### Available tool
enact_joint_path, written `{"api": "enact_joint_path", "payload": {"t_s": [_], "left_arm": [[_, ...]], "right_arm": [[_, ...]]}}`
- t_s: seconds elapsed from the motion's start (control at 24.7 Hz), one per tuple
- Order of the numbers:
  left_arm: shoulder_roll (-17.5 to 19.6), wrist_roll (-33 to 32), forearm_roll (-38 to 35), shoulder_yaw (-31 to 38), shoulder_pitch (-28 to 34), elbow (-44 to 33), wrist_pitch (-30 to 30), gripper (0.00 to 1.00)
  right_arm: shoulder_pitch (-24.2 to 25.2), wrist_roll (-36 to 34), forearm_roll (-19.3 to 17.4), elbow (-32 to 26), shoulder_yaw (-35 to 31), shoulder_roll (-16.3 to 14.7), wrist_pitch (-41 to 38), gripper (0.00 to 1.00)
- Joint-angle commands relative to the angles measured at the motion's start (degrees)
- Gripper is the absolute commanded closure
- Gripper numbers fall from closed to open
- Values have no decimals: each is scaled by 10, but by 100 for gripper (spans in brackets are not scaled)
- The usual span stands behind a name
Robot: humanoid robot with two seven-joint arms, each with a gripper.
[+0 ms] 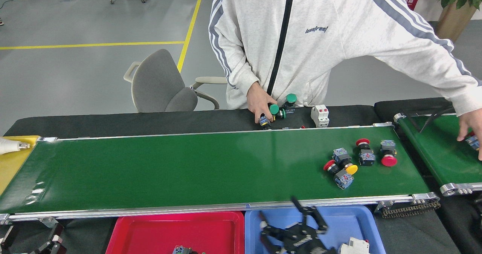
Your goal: Pick switch part from conveyor to tray
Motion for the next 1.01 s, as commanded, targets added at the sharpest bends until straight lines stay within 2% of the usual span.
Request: {"api": "enact_joint_path", "payload": {"t_s": [0.0,0.12,0.28,0.45,0.61,0.81,0.97], "left_arm": [[-1,1,-11,3,-1,-8,3,0],[-2,1,-11,3,-2,-8,0,0],[-1,1,-11,2,-9,-7,0,0],[0,1,-12,2,-12,-6,1,0],[2,1,-13,2,-13,-4,1,0],[4,1,-14,2,-23,-2,0,0],[5,1,-17,2,-33,0,0,0]], "right_arm": [[4,-11,-1,-7,-37,8,1,0],[-7,-6,0,10,-45,12,4,0],[-50,18,11,29,-28,27,10,0],[-119,43,37,94,36,31,73,0],[-175,44,36,141,55,29,101,0],[-215,61,34,176,59,33,101,0],[-260,63,33,226,76,53,101,0]]}}
